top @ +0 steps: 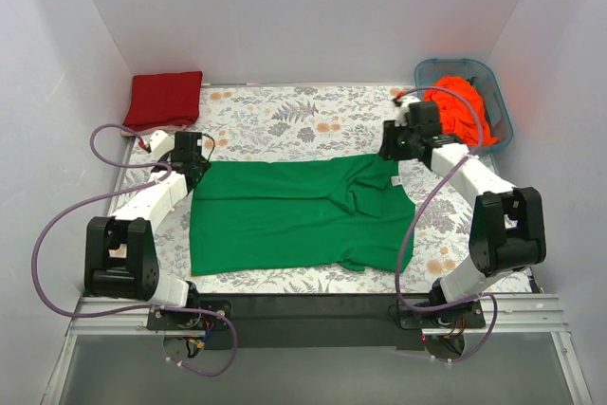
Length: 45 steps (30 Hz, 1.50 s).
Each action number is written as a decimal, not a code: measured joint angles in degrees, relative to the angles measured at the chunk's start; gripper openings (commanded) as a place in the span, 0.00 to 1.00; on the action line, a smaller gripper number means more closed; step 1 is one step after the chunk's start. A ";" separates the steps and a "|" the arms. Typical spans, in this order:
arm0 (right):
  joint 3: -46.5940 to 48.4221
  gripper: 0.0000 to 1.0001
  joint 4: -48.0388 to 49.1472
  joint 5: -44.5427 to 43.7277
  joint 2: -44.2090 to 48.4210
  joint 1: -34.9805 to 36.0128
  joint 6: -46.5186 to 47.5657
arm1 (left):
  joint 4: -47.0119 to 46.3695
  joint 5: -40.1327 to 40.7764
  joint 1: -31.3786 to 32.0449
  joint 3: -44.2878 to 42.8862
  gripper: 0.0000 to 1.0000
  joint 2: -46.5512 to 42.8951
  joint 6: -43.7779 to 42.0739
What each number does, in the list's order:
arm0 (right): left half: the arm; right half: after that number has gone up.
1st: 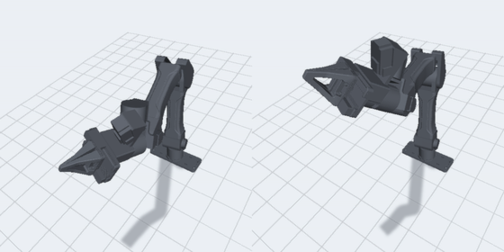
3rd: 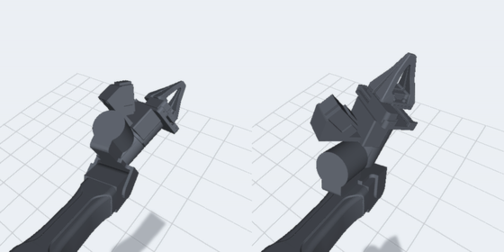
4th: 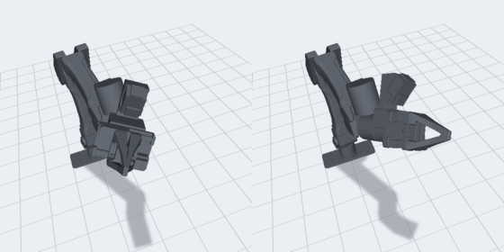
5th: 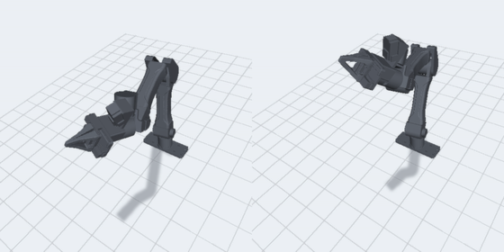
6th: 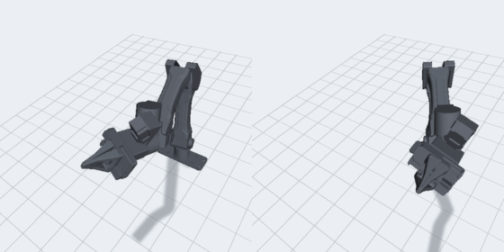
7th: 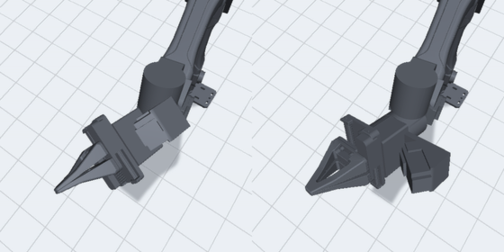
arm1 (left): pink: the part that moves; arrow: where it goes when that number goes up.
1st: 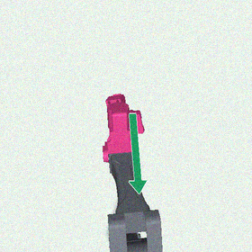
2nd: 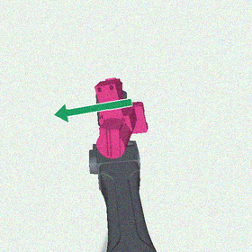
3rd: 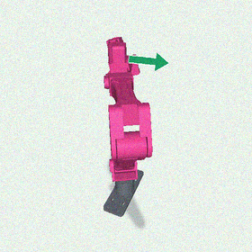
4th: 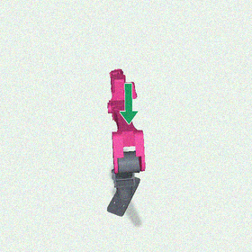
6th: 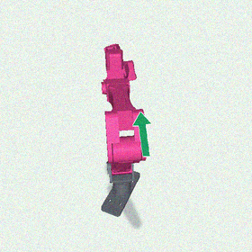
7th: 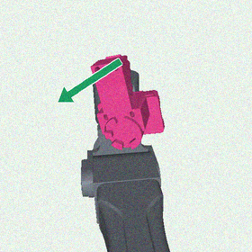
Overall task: Fold and stack the t-shirts
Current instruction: Fold the tshirt
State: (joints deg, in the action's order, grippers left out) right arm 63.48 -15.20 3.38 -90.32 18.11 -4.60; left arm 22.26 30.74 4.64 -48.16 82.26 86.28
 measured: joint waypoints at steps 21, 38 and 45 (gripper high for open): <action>-2.64 0.42 16.24 19.69 -15.63 -17.25 -14.97 | -9.46 -6.82 3.28 -5.97 0.58 16.72 -10.88; -3.41 0.32 19.78 19.80 -17.09 -17.35 -14.95 | -10.27 -3.72 3.30 -6.32 0.57 17.84 -11.72; -3.41 0.01 20.15 20.76 -17.09 -17.44 -14.47 | -10.25 -2.84 3.30 -6.49 0.57 18.18 -11.96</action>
State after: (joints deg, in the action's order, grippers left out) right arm 60.07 4.95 24.14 -107.42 0.67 -19.07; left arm 12.01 27.90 7.94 -54.65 100.44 74.32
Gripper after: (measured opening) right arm 0.050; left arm 0.570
